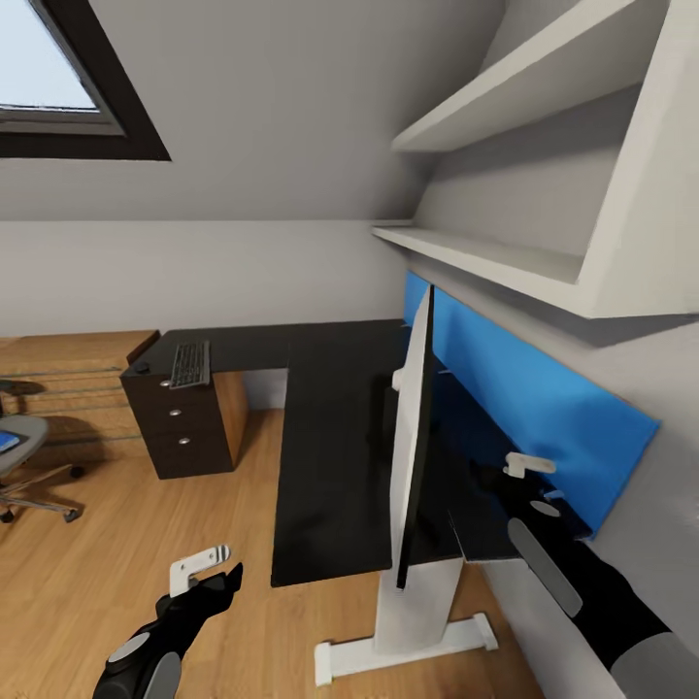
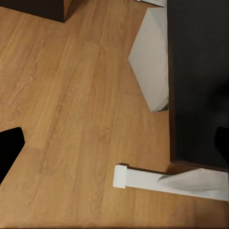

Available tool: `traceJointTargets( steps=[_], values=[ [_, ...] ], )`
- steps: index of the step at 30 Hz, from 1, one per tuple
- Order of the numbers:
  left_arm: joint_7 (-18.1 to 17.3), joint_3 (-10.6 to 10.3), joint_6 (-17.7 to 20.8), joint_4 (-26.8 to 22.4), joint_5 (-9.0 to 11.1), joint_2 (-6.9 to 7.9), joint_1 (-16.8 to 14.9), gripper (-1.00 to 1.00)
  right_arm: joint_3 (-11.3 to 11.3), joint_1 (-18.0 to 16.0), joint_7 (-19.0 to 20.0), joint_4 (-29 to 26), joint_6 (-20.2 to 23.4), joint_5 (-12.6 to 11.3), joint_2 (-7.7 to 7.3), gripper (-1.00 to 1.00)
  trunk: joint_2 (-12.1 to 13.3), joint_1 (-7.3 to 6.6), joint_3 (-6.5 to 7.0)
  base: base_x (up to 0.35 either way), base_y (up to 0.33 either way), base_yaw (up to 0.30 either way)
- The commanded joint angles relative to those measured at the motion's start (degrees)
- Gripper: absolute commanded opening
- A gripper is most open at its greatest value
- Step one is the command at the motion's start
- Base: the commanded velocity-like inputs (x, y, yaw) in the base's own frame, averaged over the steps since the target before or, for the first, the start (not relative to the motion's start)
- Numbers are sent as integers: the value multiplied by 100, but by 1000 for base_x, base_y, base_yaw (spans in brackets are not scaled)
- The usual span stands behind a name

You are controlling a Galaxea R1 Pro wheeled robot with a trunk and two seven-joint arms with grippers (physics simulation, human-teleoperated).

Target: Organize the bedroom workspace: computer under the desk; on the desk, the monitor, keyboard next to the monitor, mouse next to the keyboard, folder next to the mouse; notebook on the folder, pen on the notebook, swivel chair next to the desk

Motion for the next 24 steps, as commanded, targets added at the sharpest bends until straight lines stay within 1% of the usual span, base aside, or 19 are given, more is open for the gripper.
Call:
traceJointTargets(
  steps=[1, 5, 9, 12, 17, 19, 20, 24],
  values=[
    [42, 3, 24, -8, 62, -4, -4, 100, 11, -8, -67, -11, 7, -27, -2, 100, -5, -3, -7, -324, 93, 0],
    [42, 3, 24, -8, 62, -4, -4, 100, 11, -9, -67, 0, 7, -27, 0, 100, -5, -3, -7, -324, 91, -29],
    [42, 3, 27, -8, 62, 1, -4, 100, 18, -7, -71, 6, -17, -27, 7, 100, -5, -3, -7, -328, 23, -221],
    [42, 7, 30, -8, 62, 1, -4, 100, 18, -5, -75, 7, -38, -27, 8, 100, -5, -3, -7, -330, 9, -130],
    [42, 43, 26, 14, 67, 1, -4, 100, 19, -6, -86, 13, -58, -27, 15, 100, -5, -3, -7, -330, 3, -41],
    [42, 146, 25, 42, 69, 1, -4, 100, 19, -4, -91, 14, -61, -27, 17, 100, -5, -3, -7, -301, 1, -12],
    [42, 239, 25, 52, 68, -1, -4, 100, 19, -3, -93, 15, -62, -27, 16, 100, -5, -3, -7, -223, 0, -7],
    [36, 391, 24, 65, 70, -4, -4, 100, 19, -2, -89, 20, -63, -27, 12, 100, -5, -3, -7, -125, 0, -4]
  ],
)
